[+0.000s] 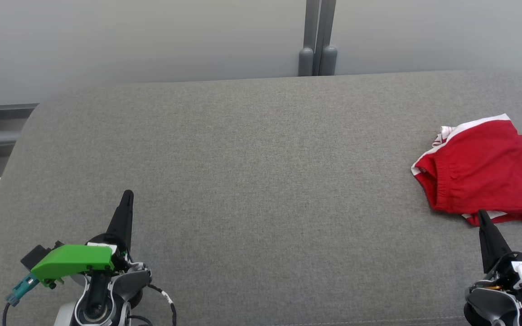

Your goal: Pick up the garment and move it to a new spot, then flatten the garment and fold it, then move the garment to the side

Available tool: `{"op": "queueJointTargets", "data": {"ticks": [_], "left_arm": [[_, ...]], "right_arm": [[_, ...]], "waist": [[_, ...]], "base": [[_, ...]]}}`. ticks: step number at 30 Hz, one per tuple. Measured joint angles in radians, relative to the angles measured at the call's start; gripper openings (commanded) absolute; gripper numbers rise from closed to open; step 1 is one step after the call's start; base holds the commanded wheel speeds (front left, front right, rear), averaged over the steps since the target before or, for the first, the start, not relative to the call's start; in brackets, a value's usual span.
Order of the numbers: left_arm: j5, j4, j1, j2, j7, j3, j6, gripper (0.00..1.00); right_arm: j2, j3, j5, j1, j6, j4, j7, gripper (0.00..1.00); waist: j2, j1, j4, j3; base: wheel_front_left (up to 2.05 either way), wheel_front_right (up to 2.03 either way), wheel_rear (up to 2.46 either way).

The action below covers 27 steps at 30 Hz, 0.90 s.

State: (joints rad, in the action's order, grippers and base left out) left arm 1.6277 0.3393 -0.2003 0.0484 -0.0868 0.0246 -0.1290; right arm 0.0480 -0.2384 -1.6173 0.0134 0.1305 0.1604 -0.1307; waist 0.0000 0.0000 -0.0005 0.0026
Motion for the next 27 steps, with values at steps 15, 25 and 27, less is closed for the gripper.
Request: {"op": "queueJointTargets", "data": {"ticks": [15, 25, 27], "left_arm": [[0.0, 0.0, 0.0, 0.0, 0.0, 0.0, 0.0, 0.0], [0.0, 0.0, 0.0, 0.0, 0.0, 0.0, 0.0, 0.0], [0.0, 0.0, 0.0, 0.0, 0.0, 0.0, 0.0, 0.0]], "right_arm": [[0.0, 0.0, 0.0, 0.001, 0.0, 0.0, 0.0, 0.0], [0.0, 0.0, 0.0, 0.001, 0.0, 0.0, 0.0, 0.0], [0.0, 0.0, 0.0, 0.001, 0.0, 0.0, 0.0, 0.0]], "waist": [[0.0, 0.0, 0.0, 0.0], [0.0, 0.0, 0.0, 0.0], [0.0, 0.0, 0.0, 0.0]], "base": [[0.0, 0.0, 0.0], [0.0, 0.0, 0.0], [0.0, 0.0, 0.0]]}}
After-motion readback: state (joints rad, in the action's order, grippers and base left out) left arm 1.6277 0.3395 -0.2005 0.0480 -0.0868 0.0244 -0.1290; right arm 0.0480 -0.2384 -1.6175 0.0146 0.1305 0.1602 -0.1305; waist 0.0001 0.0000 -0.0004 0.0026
